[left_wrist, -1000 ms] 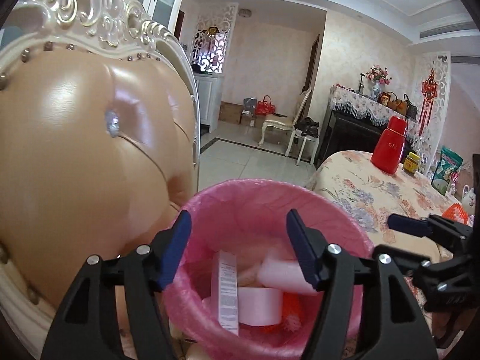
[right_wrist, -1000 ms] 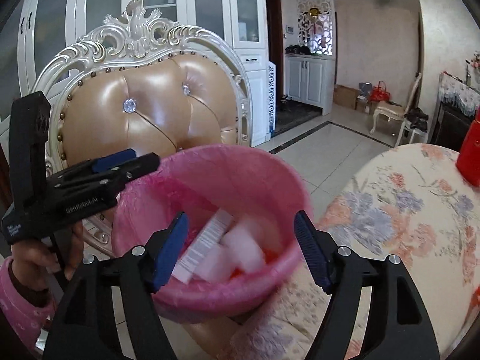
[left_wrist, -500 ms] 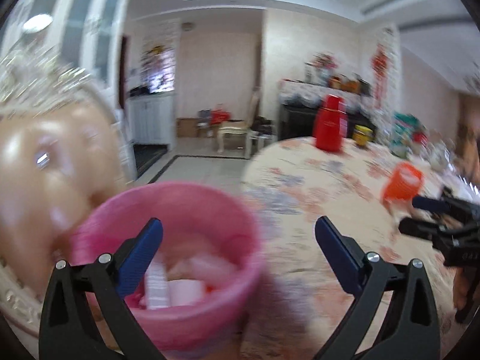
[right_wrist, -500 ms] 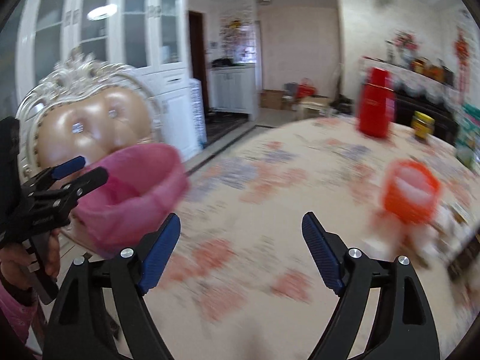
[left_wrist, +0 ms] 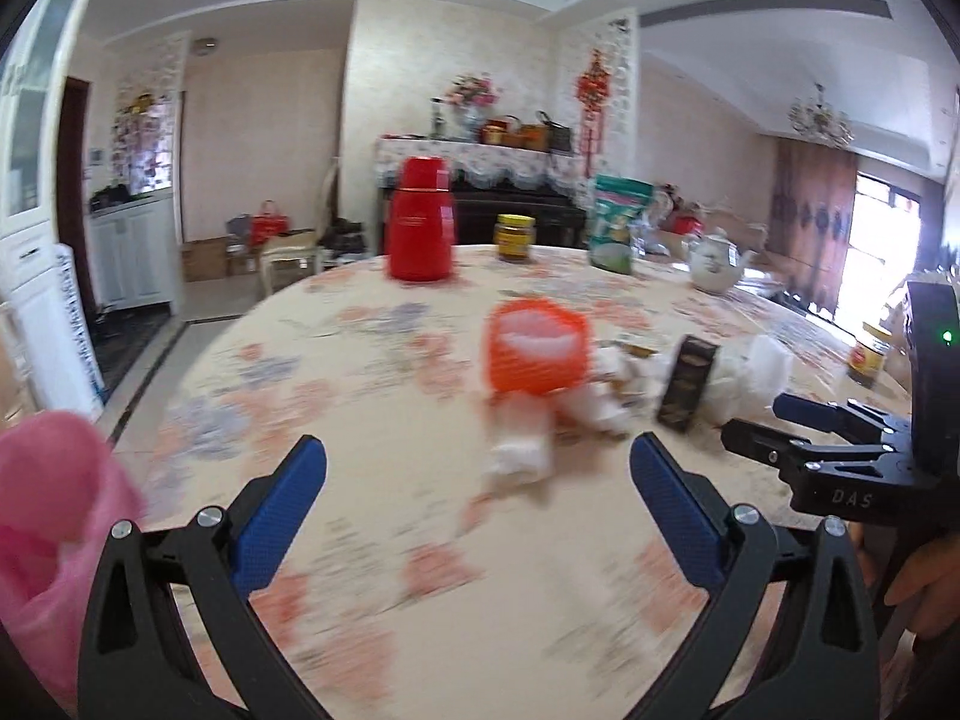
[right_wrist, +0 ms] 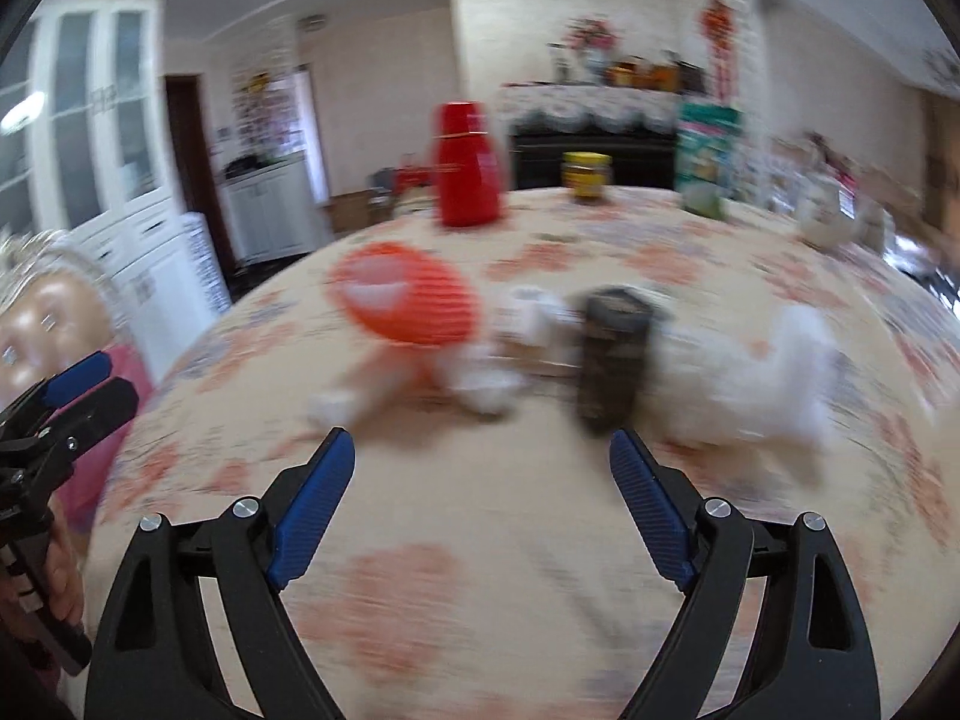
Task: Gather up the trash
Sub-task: 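Move both grippers back over the table toward the black box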
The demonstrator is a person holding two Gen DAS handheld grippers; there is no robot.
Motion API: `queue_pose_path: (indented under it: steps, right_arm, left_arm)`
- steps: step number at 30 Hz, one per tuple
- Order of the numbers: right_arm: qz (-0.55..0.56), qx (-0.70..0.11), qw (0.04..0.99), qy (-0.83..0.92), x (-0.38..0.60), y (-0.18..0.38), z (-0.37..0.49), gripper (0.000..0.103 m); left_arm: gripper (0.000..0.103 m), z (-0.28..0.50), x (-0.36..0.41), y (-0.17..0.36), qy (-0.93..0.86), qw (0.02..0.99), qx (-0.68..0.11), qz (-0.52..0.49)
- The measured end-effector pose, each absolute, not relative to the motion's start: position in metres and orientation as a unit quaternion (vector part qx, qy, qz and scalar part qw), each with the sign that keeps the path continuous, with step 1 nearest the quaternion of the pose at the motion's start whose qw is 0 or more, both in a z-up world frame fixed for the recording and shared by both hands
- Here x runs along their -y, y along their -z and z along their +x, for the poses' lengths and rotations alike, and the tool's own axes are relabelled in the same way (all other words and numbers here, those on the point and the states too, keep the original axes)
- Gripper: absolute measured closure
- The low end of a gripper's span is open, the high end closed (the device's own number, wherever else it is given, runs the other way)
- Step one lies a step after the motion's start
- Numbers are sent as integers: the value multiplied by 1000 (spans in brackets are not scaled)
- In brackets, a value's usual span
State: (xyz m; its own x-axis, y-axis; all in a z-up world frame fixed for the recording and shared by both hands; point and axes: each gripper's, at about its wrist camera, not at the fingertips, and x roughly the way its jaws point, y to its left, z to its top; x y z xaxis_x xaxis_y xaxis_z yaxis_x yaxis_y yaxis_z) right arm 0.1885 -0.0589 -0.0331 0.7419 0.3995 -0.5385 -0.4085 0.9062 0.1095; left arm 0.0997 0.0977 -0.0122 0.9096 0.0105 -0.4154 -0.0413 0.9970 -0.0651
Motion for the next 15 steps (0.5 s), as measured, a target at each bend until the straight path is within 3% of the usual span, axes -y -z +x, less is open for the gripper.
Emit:
queue_pose_path:
  steps: [11, 15]
  right_arm:
    - [63, -306, 947, -73, 174, 43, 263, 21]
    - [77, -308, 947, -52, 187, 48, 288, 30]
  left_arm:
    - [5, 213, -9, 22, 16, 965, -256, -57]
    - [5, 236, 11, 37, 16, 960, -277, -49]
